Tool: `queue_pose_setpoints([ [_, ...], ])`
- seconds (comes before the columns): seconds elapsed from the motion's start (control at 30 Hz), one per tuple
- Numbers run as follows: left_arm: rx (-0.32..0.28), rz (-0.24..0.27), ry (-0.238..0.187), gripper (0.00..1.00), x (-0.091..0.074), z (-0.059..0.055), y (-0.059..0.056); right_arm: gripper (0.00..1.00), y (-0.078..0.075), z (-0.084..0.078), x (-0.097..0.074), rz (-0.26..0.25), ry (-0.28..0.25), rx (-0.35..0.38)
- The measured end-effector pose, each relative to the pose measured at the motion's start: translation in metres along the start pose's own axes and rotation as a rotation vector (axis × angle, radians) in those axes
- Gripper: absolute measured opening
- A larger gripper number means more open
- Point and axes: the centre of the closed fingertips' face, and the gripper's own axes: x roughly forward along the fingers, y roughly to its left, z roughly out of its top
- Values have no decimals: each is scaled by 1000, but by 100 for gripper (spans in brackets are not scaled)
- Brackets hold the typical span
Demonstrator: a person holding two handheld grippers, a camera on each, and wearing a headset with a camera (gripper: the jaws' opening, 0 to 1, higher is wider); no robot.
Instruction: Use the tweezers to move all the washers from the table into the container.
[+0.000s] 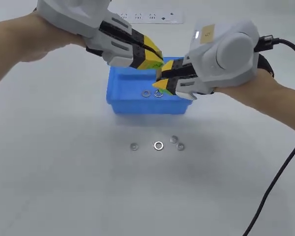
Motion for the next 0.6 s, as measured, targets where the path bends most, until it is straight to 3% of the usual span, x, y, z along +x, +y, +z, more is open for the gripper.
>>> queue_pose_setpoints([
  [0.3,48,7,-10,7,-16,19,-26,12,13,19,-20,0,-32,-31],
  [0.6,54,31,-19,6,-28,27,-49,12,31,28,-37,-9,-38,-44],
])
